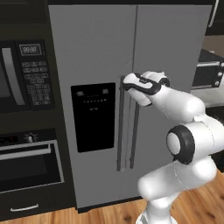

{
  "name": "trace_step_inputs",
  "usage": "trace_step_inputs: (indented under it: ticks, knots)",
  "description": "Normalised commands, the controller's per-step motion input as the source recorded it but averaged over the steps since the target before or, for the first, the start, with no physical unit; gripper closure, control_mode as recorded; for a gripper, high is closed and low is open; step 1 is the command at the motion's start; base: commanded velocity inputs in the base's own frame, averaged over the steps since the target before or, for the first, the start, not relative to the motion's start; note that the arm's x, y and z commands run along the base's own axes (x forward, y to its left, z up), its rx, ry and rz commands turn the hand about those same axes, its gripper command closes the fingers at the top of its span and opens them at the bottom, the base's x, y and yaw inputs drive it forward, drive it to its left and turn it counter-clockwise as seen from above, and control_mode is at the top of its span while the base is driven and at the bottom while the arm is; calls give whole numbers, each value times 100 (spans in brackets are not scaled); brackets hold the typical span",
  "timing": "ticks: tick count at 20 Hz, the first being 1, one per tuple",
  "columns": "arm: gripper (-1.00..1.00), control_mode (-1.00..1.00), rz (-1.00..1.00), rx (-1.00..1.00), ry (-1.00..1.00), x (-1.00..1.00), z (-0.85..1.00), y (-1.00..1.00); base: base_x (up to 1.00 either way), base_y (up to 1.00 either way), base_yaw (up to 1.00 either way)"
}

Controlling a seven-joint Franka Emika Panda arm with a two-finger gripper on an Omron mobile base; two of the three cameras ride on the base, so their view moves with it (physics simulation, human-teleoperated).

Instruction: Pick up the frozen chicken drumstick from the freezer, place it on any shelf in the fridge, and close the fridge and freezer doors when done.

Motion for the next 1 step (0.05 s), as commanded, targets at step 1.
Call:
trace_step_inputs:
  ticks: [1]
  knots:
    - [-100,-100,0,0,20,26,0,0,0,0,0]
